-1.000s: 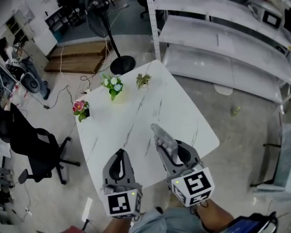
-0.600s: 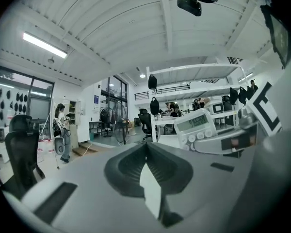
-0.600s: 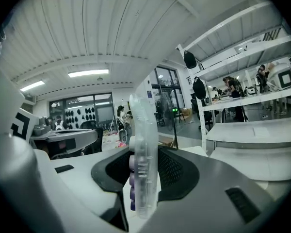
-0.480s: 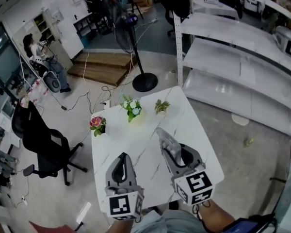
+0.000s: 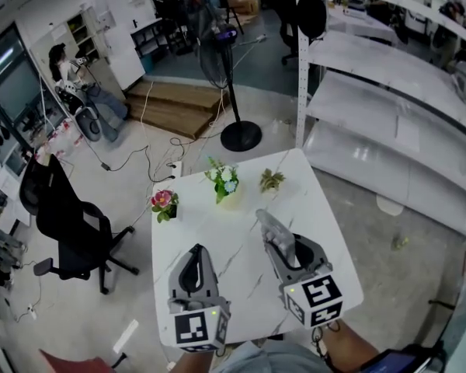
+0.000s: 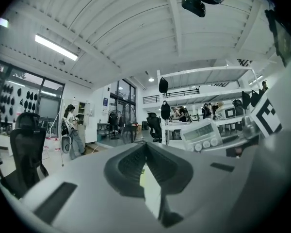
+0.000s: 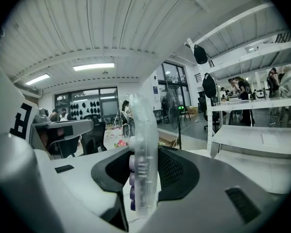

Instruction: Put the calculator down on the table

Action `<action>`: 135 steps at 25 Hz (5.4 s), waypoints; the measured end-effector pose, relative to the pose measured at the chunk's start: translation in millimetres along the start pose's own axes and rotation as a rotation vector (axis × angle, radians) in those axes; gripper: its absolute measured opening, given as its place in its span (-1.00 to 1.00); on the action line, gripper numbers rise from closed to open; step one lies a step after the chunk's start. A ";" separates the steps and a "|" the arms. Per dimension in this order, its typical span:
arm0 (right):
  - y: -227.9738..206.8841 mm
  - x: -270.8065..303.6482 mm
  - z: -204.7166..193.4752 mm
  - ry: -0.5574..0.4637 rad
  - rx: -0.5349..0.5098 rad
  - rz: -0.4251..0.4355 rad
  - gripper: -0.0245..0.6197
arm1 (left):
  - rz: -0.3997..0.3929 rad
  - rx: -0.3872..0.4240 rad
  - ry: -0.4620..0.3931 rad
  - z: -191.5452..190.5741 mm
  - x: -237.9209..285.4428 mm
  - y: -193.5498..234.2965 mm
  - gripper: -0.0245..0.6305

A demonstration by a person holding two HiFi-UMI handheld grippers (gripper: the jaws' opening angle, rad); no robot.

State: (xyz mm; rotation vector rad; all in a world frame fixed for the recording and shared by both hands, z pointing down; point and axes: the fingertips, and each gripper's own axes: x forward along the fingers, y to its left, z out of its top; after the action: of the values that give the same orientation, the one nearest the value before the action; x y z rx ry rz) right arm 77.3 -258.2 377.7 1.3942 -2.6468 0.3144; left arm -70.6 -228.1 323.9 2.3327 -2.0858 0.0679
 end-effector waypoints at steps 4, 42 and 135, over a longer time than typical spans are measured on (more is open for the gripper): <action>3.5 15.5 -16.6 0.056 -0.002 0.005 -0.47 | 0.004 -0.006 0.025 -13.8 6.3 12.7 -0.90; -14.6 82.9 -200.6 0.516 0.233 -0.059 -0.47 | 0.036 -0.071 0.263 -112.3 51.0 67.7 -0.90; 20.0 -15.1 94.3 -0.194 -0.097 -0.086 -0.88 | -0.026 0.017 -0.150 86.6 -1.6 16.5 -0.90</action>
State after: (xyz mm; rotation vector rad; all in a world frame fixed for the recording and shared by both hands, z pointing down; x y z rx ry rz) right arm 67.4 -258.2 280.6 1.5748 -2.6995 0.0425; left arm -85.0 -231.7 237.1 2.4453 -2.1264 -0.0928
